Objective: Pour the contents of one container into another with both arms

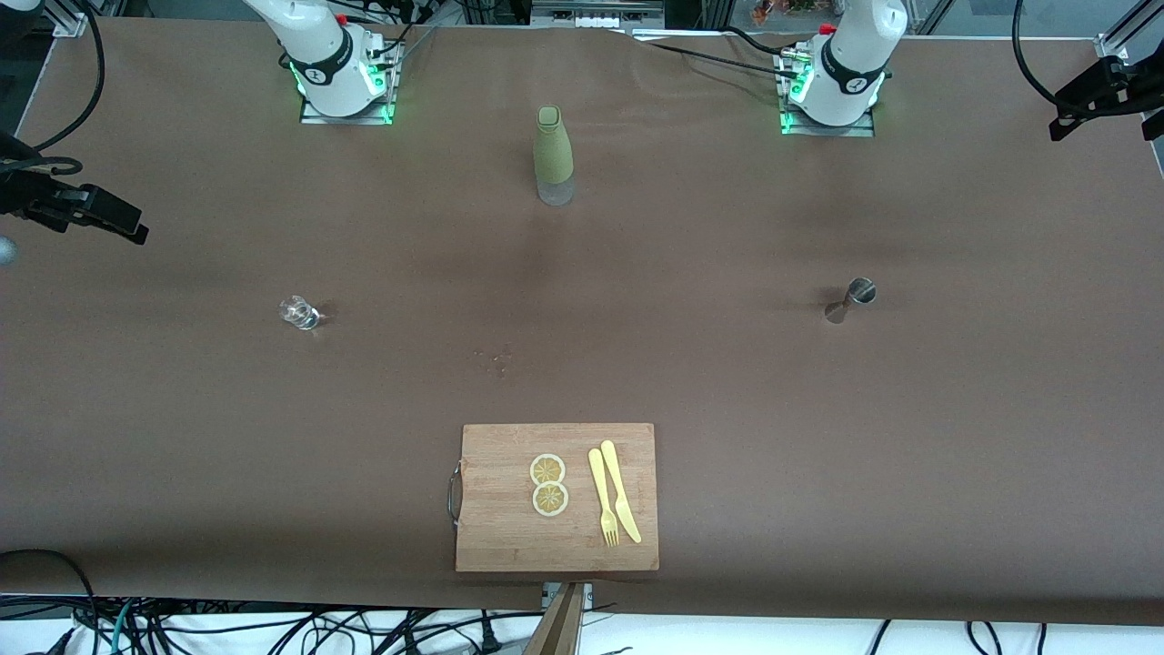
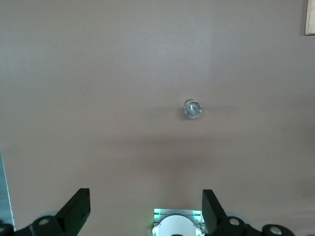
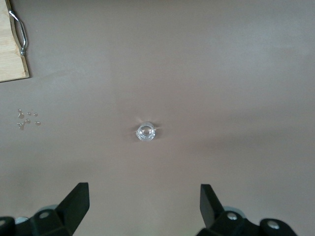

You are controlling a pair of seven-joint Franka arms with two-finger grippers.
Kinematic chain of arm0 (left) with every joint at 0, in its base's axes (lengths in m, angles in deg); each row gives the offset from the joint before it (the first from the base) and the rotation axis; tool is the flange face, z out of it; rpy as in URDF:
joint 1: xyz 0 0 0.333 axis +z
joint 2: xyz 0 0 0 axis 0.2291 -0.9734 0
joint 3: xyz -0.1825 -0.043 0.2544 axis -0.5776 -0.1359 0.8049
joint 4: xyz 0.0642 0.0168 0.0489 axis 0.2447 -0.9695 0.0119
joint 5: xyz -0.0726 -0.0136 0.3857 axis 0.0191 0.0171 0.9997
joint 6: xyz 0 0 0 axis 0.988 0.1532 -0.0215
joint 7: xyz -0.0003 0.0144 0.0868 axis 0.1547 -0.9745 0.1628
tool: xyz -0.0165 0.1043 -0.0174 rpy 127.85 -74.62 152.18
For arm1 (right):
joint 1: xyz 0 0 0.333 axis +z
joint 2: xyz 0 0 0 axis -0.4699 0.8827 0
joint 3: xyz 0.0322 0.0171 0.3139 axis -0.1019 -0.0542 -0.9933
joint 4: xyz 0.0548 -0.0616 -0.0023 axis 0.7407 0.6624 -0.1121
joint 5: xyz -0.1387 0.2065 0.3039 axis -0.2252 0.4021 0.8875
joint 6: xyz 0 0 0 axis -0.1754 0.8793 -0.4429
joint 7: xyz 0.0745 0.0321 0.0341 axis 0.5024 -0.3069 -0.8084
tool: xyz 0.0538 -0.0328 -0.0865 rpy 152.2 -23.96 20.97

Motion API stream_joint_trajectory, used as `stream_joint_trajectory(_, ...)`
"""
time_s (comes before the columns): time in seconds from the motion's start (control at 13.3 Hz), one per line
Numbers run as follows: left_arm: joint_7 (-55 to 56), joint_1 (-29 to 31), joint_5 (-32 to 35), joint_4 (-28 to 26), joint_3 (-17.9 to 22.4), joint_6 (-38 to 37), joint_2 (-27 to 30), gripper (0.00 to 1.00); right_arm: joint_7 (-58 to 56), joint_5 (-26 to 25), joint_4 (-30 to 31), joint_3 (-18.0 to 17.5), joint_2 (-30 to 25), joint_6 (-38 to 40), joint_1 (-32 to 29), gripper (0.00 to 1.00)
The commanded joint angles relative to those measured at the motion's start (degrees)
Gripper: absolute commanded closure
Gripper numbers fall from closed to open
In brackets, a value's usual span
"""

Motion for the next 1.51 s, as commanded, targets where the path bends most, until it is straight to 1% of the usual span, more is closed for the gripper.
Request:
stream_joint_trajectory(0.0,0.9,-0.4,0.1,-0.6,0.0,0.5,0.6,0.0,-0.8,0.8,-0.2,0.1,-0.2,0.5,-0.2,0.0)
stream_joint_trajectory(0.6,0.2,-0.3,0.0,-1.9,0.0,0.4,1.1,0.0,-1.0,0.7,-0.2,0.1,-0.3,0.3,-0.2,0.0)
stream_joint_trajectory(0.83,0.1,-0.1,-0.2,-3.3,0.0,0.4,1.8,0.0,-1.0,0.7,-0.2,0.1,-0.2,0.2,-0.2,0.0)
stream_joint_trajectory(1.43,0.0,0.2,-1.0,-3.3,0.0,0.4,1.9,0.0,-1.0,0.7,-0.2,0.1,-0.3,0.2,-0.2,0.0)
